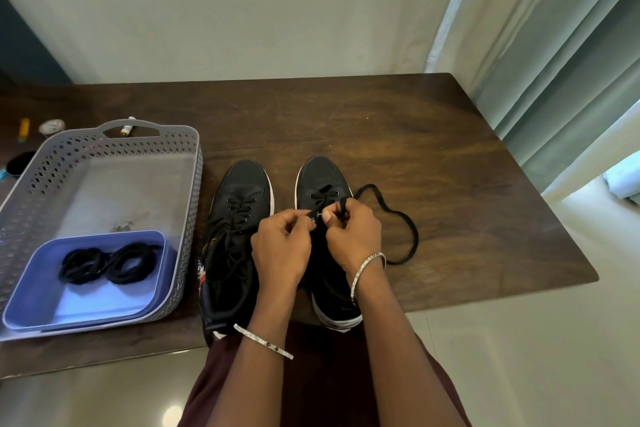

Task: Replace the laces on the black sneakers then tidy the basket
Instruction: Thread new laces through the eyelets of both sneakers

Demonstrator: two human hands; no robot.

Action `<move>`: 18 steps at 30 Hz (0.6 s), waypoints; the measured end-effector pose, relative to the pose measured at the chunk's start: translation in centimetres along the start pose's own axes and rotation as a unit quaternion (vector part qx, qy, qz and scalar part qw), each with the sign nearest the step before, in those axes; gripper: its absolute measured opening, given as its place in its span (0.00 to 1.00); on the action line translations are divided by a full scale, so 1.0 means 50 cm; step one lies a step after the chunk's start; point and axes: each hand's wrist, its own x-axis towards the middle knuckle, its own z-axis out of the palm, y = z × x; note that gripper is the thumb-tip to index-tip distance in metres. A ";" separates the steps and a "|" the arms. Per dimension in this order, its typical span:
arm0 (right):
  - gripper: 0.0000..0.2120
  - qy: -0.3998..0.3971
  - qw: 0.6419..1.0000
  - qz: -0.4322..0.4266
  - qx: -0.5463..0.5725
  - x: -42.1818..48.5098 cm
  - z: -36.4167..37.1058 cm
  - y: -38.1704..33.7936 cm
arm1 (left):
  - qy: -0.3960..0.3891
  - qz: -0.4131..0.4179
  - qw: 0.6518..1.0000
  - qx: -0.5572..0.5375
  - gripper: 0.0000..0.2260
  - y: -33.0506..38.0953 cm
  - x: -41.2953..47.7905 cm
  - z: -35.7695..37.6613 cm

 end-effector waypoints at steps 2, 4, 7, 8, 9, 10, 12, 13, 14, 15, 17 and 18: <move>0.03 0.004 1.000 0.002 -0.002 0.001 0.002 -0.002 | -0.004 0.003 1.000 -0.007 0.07 0.002 -0.001 -0.003; 0.03 0.008 1.000 0.004 0.006 -0.001 0.002 -0.004 | -0.005 0.000 0.999 -0.038 0.08 0.002 0.001 -0.004; 0.08 0.011 0.999 0.016 0.050 -0.003 -0.002 0.000 | -0.011 0.023 0.999 -0.029 0.11 -0.005 0.011 -0.003; 0.08 0.006 0.997 0.026 0.072 -0.002 -0.004 0.003 | -0.017 0.051 0.999 0.007 0.10 -0.012 0.017 -0.002; 0.06 -0.002 0.995 0.036 0.098 -0.001 -0.003 0.007 | -0.024 0.076 0.996 0.037 0.09 -0.017 0.023 -0.002; 0.03 -0.014 0.991 0.045 0.129 -0.002 -0.002 0.009 | -0.032 0.093 0.993 0.057 0.08 -0.021 0.029 -0.002; 0.04 -0.042 0.981 0.063 0.181 -0.002 0.000 0.015 | -0.028 0.114 0.990 0.079 0.07 -0.025 0.036 -0.001; 0.07 -0.051 0.976 0.076 0.197 0.000 -0.002 0.019 | -0.016 0.126 0.987 0.093 0.06 -0.024 0.038 0.000; 0.07 -0.058 0.973 0.084 0.207 0.001 -0.004 0.022 | -0.006 0.144 0.983 0.114 0.05 -0.021 0.037 0.000; 0.06 -0.064 0.973 0.084 0.205 0.002 -0.008 0.022 | 0.000 0.160 0.977 0.143 0.03 -0.018 0.036 0.001; 0.08 -0.078 0.971 0.084 0.208 0.003 -0.015 0.025 | 0.005 0.175 0.965 0.197 0.03 -0.010 0.036 0.002; 0.11 -0.088 0.970 0.084 0.213 0.005 -0.018 0.026 | 0.005 0.166 0.964 0.206 0.03 -0.007 0.039 0.001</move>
